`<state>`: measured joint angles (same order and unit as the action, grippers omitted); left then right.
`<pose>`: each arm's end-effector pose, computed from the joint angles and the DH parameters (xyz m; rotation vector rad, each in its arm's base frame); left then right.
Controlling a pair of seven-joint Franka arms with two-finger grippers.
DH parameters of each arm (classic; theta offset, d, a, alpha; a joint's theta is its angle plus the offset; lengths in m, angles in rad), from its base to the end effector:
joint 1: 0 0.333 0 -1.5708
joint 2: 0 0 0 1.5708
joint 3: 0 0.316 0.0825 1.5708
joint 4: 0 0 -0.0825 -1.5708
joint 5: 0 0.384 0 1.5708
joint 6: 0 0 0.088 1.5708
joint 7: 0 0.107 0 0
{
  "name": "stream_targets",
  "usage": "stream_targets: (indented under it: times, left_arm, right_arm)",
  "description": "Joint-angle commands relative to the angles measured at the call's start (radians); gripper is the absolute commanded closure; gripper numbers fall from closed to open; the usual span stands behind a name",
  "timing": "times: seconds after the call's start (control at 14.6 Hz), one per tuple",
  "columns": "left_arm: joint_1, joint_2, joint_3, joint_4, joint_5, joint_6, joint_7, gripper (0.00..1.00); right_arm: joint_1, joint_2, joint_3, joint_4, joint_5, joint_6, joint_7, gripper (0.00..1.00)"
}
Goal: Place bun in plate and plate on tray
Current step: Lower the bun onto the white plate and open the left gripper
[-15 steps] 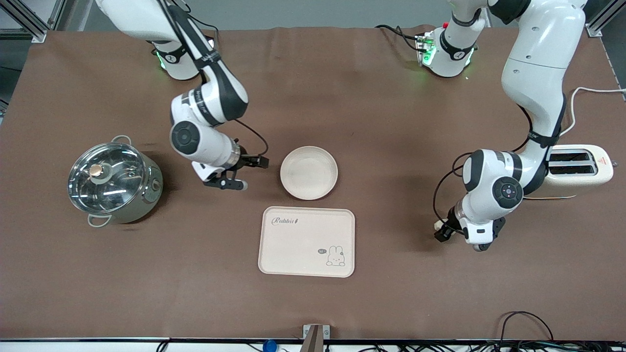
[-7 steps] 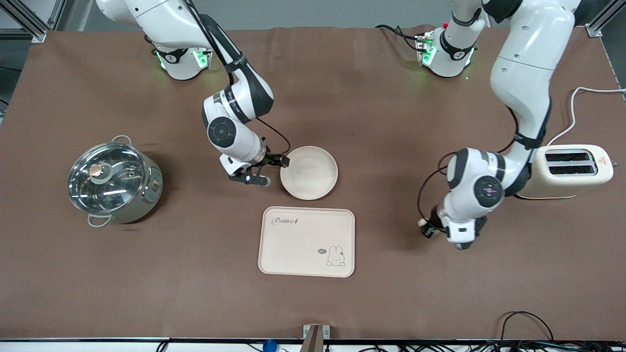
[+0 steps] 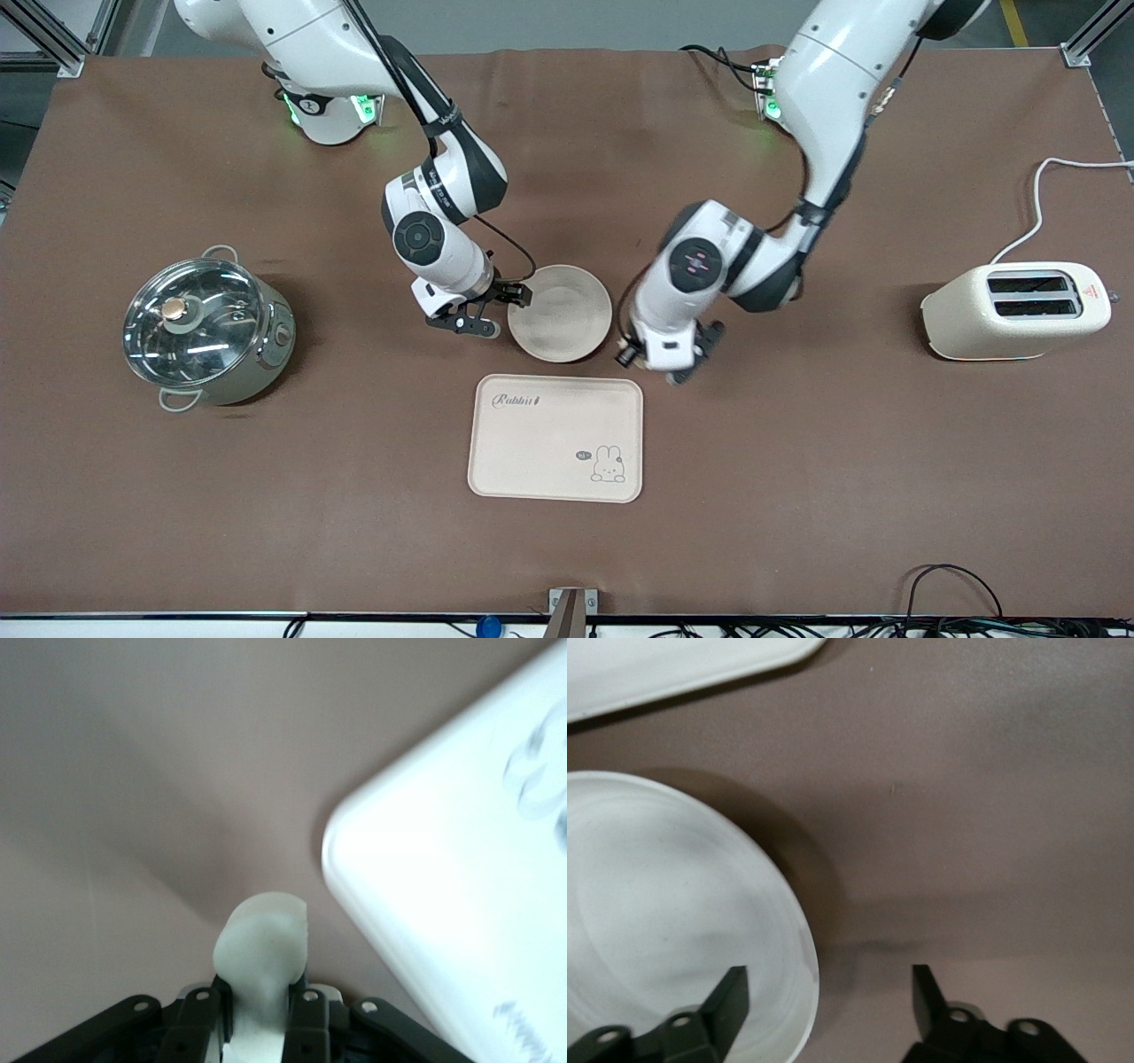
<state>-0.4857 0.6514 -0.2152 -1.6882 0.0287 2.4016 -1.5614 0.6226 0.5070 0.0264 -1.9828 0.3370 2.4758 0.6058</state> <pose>0.5352 -0.4296 0.2338 2.7314 1.2990 -0.0986 0.4872 0.3678 0.2057 -2.9472 0.3369 0.2091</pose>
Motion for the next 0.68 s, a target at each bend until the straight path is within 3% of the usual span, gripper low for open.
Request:
stream_targets:
  times: [0.0, 0.21, 0.41, 0.48, 0.55, 0.62]
  left_arm:
    - [-0.056, 0.021, 0.007, 0.033, -0.012, -0.012, -0.106, 0.74]
    - [-0.112, 0.051, 0.007, 0.033, -0.073, 0.007, -0.135, 0.48]
    - [-0.145, 0.067, 0.008, 0.033, -0.082, 0.037, -0.176, 0.34]
    - [-0.151, 0.068, 0.008, 0.033, -0.079, 0.037, -0.193, 0.26]
    - [-0.152, 0.064, 0.008, 0.036, -0.072, 0.037, -0.193, 0.00]
    - [-0.149, 0.056, 0.008, 0.054, -0.069, 0.033, -0.189, 0.00]
  right_arm:
    - [0.025, 0.018, -0.011, -0.001, 0.019, 0.035, 0.011, 0.33]
    - [0.023, 0.018, -0.011, -0.001, 0.019, 0.035, 0.012, 0.51]
    - [0.022, 0.018, -0.011, -0.001, 0.019, 0.035, 0.014, 0.76]
    - [0.022, 0.018, -0.011, -0.002, 0.019, 0.035, 0.014, 0.86]
    - [0.023, 0.018, -0.011, -0.002, 0.019, 0.035, 0.014, 0.94]
    - [0.023, 0.018, -0.011, -0.001, 0.019, 0.035, 0.014, 0.98]
